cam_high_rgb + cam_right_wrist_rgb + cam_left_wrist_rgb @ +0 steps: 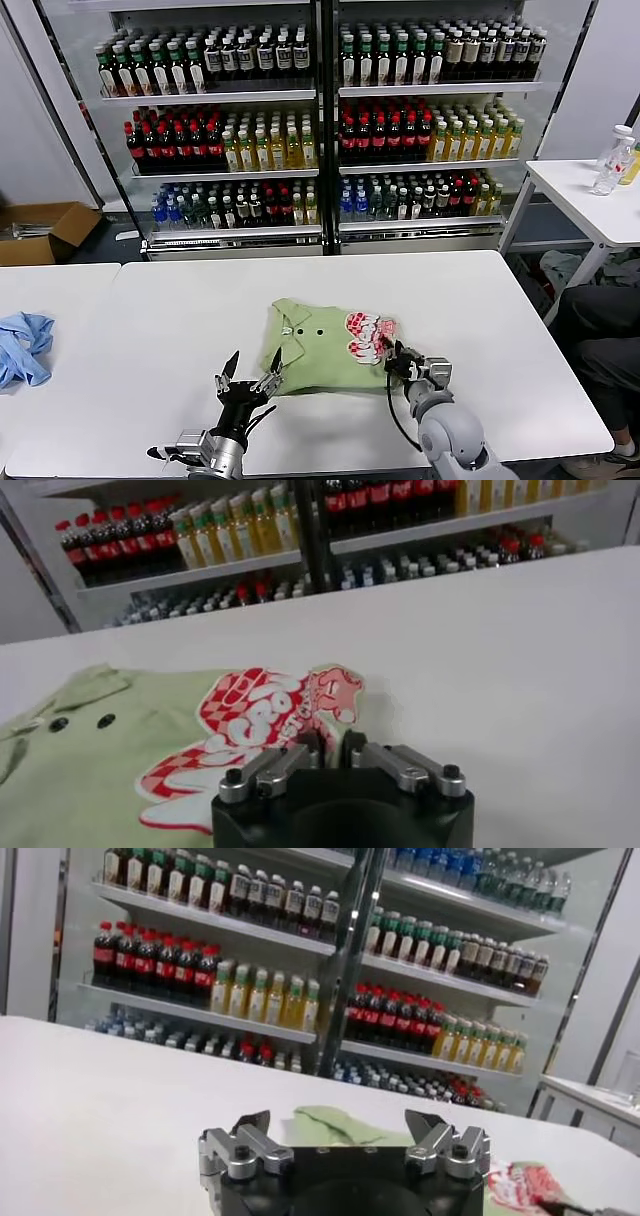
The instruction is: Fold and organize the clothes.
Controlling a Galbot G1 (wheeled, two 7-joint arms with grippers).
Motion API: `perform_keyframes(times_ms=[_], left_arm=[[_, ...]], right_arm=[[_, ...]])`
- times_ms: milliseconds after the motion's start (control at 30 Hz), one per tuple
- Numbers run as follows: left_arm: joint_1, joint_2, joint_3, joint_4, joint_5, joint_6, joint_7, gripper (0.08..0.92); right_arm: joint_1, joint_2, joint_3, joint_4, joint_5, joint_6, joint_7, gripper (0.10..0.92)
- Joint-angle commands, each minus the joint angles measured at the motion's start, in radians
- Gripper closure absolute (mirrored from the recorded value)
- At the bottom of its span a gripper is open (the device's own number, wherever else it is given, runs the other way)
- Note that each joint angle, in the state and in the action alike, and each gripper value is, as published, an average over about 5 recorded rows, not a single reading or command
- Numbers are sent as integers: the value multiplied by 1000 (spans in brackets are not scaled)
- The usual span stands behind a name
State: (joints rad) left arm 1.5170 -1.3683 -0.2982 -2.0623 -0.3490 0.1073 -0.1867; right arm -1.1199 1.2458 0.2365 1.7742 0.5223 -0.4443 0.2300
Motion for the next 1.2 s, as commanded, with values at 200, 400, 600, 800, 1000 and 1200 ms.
perform_keyframes(times_ms=[200,400,600,800,1000,1200], left_arm=[[17,8,-9,-10,14,-2,5,177],[16,8,-7,-14,24,-3,8,177],[24,15,-5,-24,41,-9,14,177],[31,8,3,-39,52,-13,15,177],[44,4,12,-53,76,-25,18,177],[56,6,16,-81,91,-25,23,177]], right_arm=[[226,-123,26,-185,-212,109,-225,905],[22,-89,96,-24,-271,219,-109,784],[-204,-49,212,182,-342,244,-91,611],[-394,-26,316,321,-339,289,-86,446],[-496,-15,362,408,-333,340,-90,282],[-542,-1,371,471,-341,355,-86,205]])
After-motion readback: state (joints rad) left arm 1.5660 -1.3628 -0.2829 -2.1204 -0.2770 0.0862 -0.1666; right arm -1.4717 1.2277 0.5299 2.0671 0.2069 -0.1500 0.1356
